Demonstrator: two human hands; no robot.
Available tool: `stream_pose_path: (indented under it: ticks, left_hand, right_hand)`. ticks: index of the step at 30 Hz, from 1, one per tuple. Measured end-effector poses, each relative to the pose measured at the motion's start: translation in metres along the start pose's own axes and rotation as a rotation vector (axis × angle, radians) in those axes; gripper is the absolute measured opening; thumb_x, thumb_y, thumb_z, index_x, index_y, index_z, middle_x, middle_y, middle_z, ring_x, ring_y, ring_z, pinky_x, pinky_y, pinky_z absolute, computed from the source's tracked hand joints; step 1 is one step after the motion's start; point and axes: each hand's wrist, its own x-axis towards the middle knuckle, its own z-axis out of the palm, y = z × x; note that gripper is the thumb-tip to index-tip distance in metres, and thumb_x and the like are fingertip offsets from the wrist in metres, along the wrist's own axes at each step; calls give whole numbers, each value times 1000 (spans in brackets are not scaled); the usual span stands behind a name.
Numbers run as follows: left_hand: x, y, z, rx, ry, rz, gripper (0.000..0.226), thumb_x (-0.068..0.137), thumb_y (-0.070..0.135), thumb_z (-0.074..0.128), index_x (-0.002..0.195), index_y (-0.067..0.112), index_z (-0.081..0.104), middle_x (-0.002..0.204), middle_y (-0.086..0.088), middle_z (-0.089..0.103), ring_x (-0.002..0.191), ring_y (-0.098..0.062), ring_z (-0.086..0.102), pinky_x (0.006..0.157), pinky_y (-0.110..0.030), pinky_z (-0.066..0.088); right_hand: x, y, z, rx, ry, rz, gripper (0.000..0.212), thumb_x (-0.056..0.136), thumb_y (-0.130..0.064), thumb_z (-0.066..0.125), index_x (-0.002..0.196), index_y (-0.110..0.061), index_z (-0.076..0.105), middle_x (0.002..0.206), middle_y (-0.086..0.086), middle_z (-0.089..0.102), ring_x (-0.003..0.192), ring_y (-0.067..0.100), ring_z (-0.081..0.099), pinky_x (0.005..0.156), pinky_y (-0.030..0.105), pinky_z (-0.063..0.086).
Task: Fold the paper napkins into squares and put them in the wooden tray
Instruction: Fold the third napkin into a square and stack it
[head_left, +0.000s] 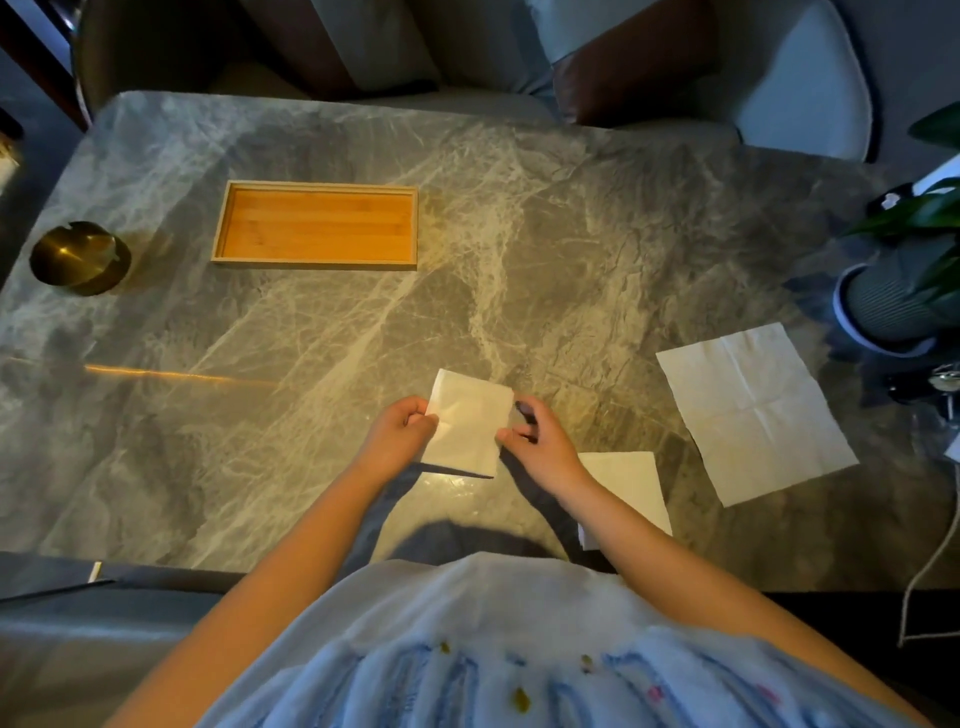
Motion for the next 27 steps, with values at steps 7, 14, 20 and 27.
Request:
stream_pose_path:
  ticks: [7, 14, 20, 27]
  left_hand:
    - [-11, 36, 28, -213, -180, -16, 22, 93, 3, 44, 81, 12, 59, 73, -5, 59, 62, -10, 55, 63, -25, 43]
    - [-21, 32, 79, -69, -205, -29, 18, 92, 5, 51, 75, 10, 54, 64, -1, 52, 61, -12, 49, 62, -27, 42]
    - [-33, 7, 133, 236, -171, 23, 28, 87, 9, 56, 62, 13, 42, 58, 1, 41, 57, -12, 37, 57, -29, 31]
    - [-47, -20, 180, 302, -70, -39, 17, 88, 16, 52, 78, 4, 49, 62, -6, 50, 56, -17, 44, 55, -32, 37]
  right_hand:
    - [-10, -8, -49, 381, 37, 185, 19, 95, -13, 56, 112, -8, 61, 84, 0, 67, 65, 4, 64, 58, 18, 53]
    - [-31, 9, -103, 347, 142, 163, 12, 92, -10, 59, 97, -19, 64, 72, -7, 67, 57, -3, 64, 48, 14, 50]
    - [-59, 54, -135, 276, 117, 206, 10, 93, -16, 58, 102, -19, 62, 89, -4, 66, 77, 6, 65, 58, 16, 55]
    - [-72, 78, -153, 324, 101, 283, 14, 98, -29, 49, 97, -23, 61, 94, 3, 64, 84, 15, 64, 71, 29, 55]
